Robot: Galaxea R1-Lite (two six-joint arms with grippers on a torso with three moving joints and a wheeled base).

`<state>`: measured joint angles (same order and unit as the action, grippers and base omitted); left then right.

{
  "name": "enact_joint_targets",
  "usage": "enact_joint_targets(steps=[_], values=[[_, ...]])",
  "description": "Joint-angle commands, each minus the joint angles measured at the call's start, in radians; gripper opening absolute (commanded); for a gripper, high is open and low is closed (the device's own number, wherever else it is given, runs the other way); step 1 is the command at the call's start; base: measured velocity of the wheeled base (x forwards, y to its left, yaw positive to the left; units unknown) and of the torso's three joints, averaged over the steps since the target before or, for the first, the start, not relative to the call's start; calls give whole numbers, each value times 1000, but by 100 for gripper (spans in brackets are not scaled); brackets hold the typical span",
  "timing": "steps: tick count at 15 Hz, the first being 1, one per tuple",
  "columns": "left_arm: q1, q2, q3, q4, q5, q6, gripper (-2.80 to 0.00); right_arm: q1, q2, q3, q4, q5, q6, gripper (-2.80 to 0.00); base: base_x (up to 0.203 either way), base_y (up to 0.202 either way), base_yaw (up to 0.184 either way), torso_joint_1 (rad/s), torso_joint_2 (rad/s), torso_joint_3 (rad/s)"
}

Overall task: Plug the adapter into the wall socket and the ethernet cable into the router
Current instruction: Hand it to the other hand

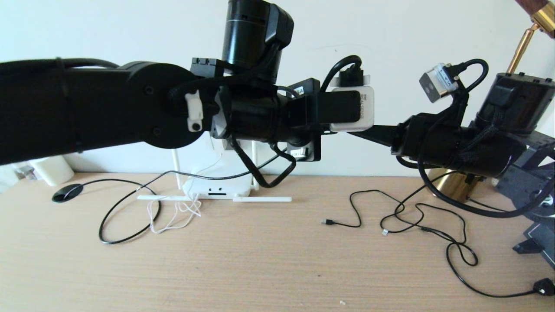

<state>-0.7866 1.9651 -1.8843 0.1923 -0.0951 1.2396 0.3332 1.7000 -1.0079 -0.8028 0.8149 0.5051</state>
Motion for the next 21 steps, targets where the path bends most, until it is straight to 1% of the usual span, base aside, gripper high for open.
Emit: enact_joint_targets(steps=[1,6,11,12,13,15,16,17,18,19,21], values=[[0,1,2,6,-2,8,-280,1,-3,-1,-7,4,3,-280,0,0,0,0,0,0],[0,1,2,-7,-2,14,-280,0,-5,-1,-7,4,3,-280,0,0,0,0,0,0],[0,-15,5,-1,-2,23,-280,1,-7,2,-7,-16,4,-280,0,0,0,0,0,0],[-2,-15,8,-1,-2,23,-113,1,-11,3,-7,-16,4,-280,0,0,0,0,0,0],[-5,-14,11,-8,-3,23,0,1,-14,8,-7,-16,6,-280,0,0,0,0,0,0],[-6,-14,23,-25,-3,23,0,1,-18,20,-7,-16,9,-280,0,0,0,0,0,0],[-6,-15,35,-47,-3,23,0,1,-20,24,-6,-28,11,-280,0,0,0,0,0,0],[-6,-19,53,-77,-3,23,0,8,-22,25,-5,-58,19,-280,0,0,0,0,0,0],[-6,-27,73,-116,-4,25,0,15,-26,28,-5,-84,60,-280,0,0,0,0,0,0],[-6,-41,106,-155,-11,32,0,16,-33,29,-4,-97,124,-280,0,0,0,0,0,0],[-4,-74,196,-240,-37,53,0,16,-45,23,-4,-104,293,-280,0,0,0,0,0,0]])
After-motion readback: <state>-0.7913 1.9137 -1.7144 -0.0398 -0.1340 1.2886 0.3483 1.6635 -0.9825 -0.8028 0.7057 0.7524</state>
